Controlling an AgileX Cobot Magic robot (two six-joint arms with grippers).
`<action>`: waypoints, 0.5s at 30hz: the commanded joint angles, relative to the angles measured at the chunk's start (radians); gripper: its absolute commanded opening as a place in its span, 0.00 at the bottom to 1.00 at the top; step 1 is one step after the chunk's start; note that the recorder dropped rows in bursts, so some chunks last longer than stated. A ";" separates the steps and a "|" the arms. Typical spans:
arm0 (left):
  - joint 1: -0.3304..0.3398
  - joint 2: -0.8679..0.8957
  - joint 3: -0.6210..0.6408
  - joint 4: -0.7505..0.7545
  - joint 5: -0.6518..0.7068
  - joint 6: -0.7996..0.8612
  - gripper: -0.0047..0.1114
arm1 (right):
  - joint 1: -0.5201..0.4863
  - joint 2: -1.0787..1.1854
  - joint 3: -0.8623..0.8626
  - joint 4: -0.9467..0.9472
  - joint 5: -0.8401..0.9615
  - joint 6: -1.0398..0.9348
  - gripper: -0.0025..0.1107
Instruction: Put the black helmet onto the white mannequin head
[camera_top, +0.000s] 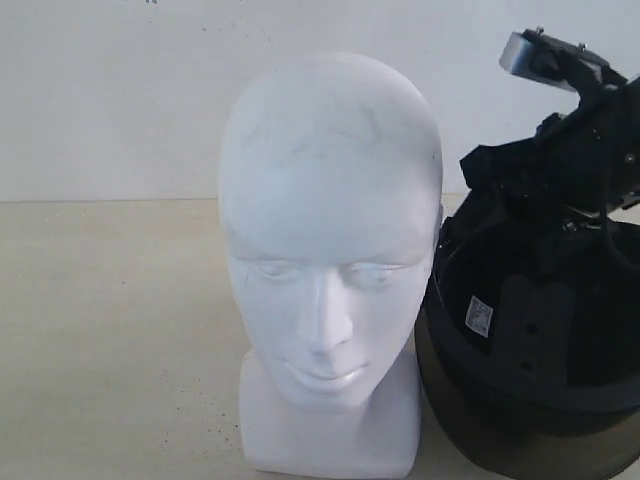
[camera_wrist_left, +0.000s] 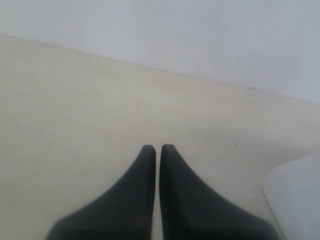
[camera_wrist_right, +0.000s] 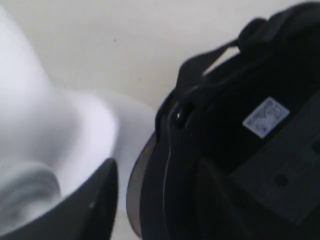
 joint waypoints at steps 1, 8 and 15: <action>-0.006 -0.003 0.002 -0.007 0.000 0.000 0.08 | 0.002 -0.012 -0.004 -0.163 0.131 0.105 0.15; -0.006 -0.003 0.002 -0.007 0.000 0.000 0.08 | 0.002 -0.035 0.048 -0.415 0.126 0.247 0.02; -0.006 -0.003 0.002 -0.007 0.000 0.000 0.08 | -0.002 -0.035 0.177 -0.501 0.049 0.307 0.02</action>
